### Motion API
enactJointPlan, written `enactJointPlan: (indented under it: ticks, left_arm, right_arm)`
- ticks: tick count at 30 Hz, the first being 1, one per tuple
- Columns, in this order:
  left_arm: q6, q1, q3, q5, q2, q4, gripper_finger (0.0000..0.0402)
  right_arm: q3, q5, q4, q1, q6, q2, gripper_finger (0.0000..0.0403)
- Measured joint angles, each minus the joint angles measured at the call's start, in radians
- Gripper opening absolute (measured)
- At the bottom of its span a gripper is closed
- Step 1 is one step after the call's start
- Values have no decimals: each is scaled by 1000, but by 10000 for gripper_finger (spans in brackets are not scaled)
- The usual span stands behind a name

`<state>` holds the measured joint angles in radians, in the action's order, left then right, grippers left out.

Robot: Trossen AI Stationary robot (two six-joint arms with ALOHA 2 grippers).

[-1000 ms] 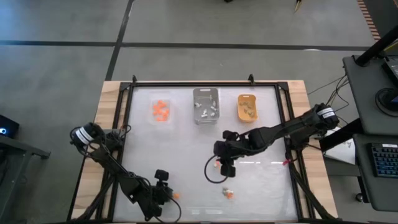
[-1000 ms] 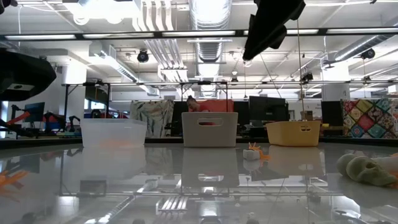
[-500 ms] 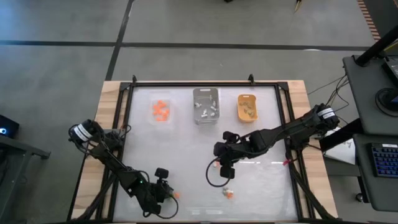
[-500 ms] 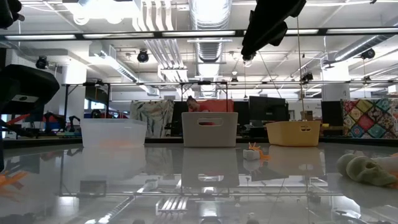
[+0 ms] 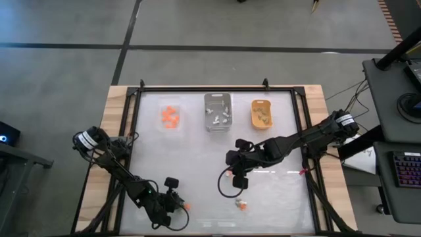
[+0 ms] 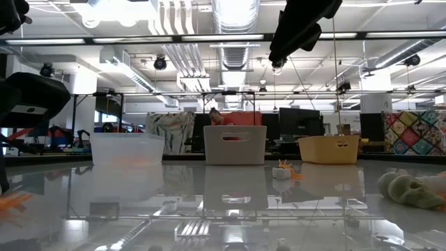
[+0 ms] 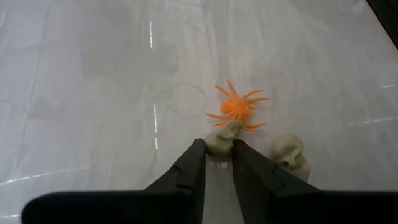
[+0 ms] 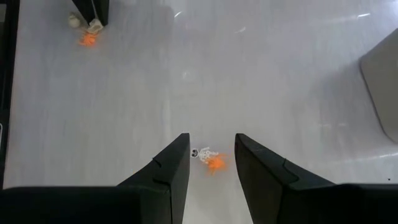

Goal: Sort Halloween decoration
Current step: Put the cream white skull toy into the yellow bin

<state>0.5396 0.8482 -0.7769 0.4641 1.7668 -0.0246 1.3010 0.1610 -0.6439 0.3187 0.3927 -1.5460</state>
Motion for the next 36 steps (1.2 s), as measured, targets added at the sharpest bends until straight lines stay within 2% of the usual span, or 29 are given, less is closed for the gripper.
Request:
enactJointPlan:
  ticks: [8, 14, 22, 28, 32, 36]
  left_arm:
    - [0, 0, 3, 19, -2, 2, 41]
    - [-1, 1, 21, 105, -65, 47, 40]
    - [-5, 0, 109, 233, -230, 83, 40]
    - [-5, -4, 167, 392, -366, 60, 40]
    - [-9, -12, 172, 493, -421, -27, 40]
    - [3, -28, 178, 507, -427, -120, 40]
  right_arm:
    - [0, 19, 40, 0, -24, -38, 118]
    - [-26, 35, 154, 0, -92, -77, 118]
    - [-116, 34, 551, 0, -310, -127, 118]
    - [-191, 34, 1009, -5, -474, -229, 118]
    - [-202, 43, 1250, -7, -578, -325, 118]
    - [-152, 157, 1283, -7, -679, -388, 118]
